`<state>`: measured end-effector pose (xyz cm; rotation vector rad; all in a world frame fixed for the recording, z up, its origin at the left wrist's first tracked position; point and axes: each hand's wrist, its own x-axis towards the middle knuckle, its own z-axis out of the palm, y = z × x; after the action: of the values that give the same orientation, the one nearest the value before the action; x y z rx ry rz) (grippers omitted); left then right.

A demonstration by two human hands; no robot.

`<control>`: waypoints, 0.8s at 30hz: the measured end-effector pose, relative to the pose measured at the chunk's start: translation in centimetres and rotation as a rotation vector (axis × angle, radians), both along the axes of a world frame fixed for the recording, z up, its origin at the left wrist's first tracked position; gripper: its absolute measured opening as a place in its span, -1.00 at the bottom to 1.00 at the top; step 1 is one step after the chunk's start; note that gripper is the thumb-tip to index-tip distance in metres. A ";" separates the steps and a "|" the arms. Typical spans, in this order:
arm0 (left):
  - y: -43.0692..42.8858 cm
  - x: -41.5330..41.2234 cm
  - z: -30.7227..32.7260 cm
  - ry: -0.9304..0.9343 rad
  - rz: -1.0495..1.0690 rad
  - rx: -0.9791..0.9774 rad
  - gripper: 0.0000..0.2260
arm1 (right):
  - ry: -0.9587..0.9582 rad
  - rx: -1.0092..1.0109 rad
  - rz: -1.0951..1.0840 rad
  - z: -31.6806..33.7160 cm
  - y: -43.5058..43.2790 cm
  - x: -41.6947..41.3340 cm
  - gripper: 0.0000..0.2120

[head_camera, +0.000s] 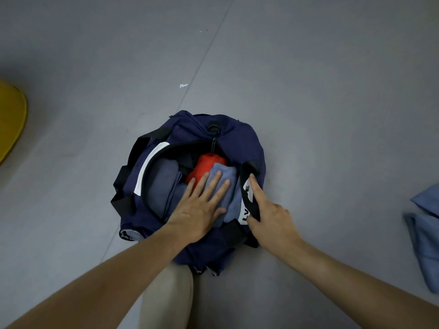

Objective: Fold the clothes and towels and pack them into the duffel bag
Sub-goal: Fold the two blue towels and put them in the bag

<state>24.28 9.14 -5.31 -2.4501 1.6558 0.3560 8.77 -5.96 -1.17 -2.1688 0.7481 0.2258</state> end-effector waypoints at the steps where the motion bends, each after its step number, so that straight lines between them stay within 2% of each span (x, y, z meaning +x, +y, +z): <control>1: -0.3 0.3 0.0 0.007 0.002 0.068 -0.41 | -0.008 0.016 0.003 -0.1 -0.2 -0.1 -0.09; 3: -1.1 0.7 0.5 -0.002 -0.009 0.196 -0.41 | -0.017 0.029 0.015 -0.3 -0.6 -0.3 -0.10; 5: -1.8 0.7 1.2 0.027 0.003 0.235 -0.39 | -0.035 0.057 0.057 -0.2 -1.1 -0.8 -0.14; 7: -2.3 0.5 2.5 0.116 0.108 0.137 -0.29 | -0.076 0.126 0.103 0.6 -1.8 -1.7 -0.17; 8: -2.7 0.0 3.4 0.160 0.181 0.025 -0.28 | -0.090 0.162 0.109 1.1 -2.5 -2.6 -0.17; 10: -2.8 -0.6 5.8 0.269 0.276 -0.230 -0.36 | -0.109 0.201 0.099 1.6 -3.5 -4.1 -0.18; 12: -3.9 -1.8 8.7 0.356 0.228 -0.337 -0.40 | -0.142 0.211 0.025 2.1 -5.0 -6.4 -0.21; 14: -5.9 -3.9 11.0 0.398 0.107 -0.290 -0.37 | -0.142 0.208 -0.069 2.6 -7.5 -9.9 -0.22; 20: -14.8 -13.2 11.2 0.368 -0.205 -0.024 -0.35 | -0.074 -0.031 -0.334 2.8 -15.2 -22.8 -0.25; 22: -18.5 -17.4 9.8 0.397 -0.228 0.034 -0.38 | -0.080 -0.202 -0.400 1.2 -16.7 -27.4 -0.28; 24: -22.2 -22.1 7.8 0.400 -0.260 0.030 -0.32 | -0.056 -0.409 -0.463 -1.4 -17.4 -31.9 -0.32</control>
<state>2.15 -13.08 2.46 -2.2048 2.0725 0.8685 -23.12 -23.35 -2.54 -2.2830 1.3260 -0.2478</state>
